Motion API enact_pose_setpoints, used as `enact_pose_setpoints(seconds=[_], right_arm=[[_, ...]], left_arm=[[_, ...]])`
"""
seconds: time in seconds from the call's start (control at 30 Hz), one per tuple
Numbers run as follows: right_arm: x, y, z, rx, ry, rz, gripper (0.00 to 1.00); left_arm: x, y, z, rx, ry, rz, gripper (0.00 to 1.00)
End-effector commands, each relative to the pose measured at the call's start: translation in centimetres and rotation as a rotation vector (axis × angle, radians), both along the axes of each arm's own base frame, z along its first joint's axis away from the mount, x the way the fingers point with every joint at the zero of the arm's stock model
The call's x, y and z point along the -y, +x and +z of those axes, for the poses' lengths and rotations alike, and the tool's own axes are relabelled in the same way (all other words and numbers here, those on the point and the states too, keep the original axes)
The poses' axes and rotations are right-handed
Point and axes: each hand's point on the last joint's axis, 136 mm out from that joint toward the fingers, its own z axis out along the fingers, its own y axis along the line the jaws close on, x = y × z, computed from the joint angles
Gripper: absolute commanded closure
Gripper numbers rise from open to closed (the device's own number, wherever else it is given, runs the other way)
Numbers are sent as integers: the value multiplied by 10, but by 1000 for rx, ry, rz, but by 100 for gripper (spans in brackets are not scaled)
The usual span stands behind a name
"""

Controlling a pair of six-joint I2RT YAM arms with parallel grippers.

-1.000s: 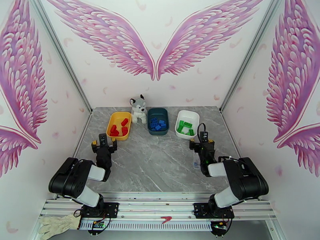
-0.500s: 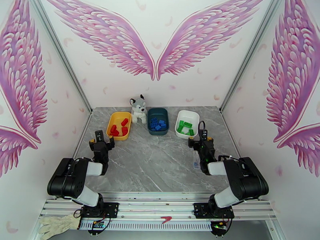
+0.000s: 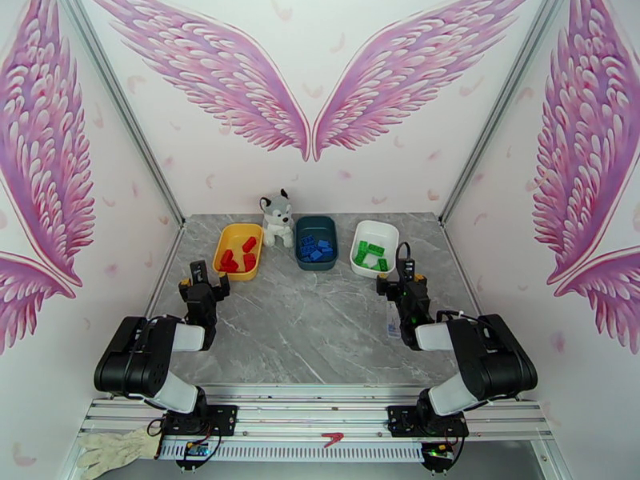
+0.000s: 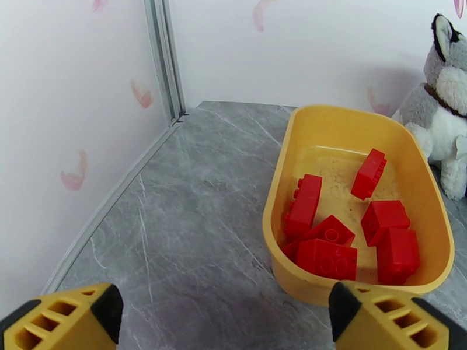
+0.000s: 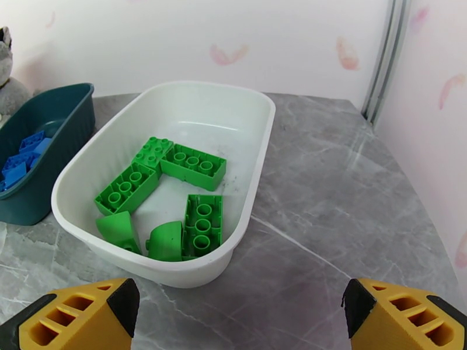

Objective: Sort the legos into containers by color

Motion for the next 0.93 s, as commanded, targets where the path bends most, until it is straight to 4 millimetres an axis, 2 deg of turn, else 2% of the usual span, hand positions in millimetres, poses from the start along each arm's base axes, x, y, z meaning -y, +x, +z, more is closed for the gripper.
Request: enact_pose_setpoints(seconds=[0.0, 0.6, 0.73, 0.9], right_arm=[[-1, 3, 5, 14, 20, 0, 1], [-1, 4, 5, 13, 20, 0, 1], [-13, 6, 3, -4, 23, 73, 1], [-13, 6, 3, 0, 22, 74, 1]], left_arm=[[1, 3, 9, 22, -6, -3, 1], [1, 4, 10, 21, -3, -2, 1], [1, 4, 10, 20, -3, -2, 1], [2, 4, 9, 16, 1, -3, 1]])
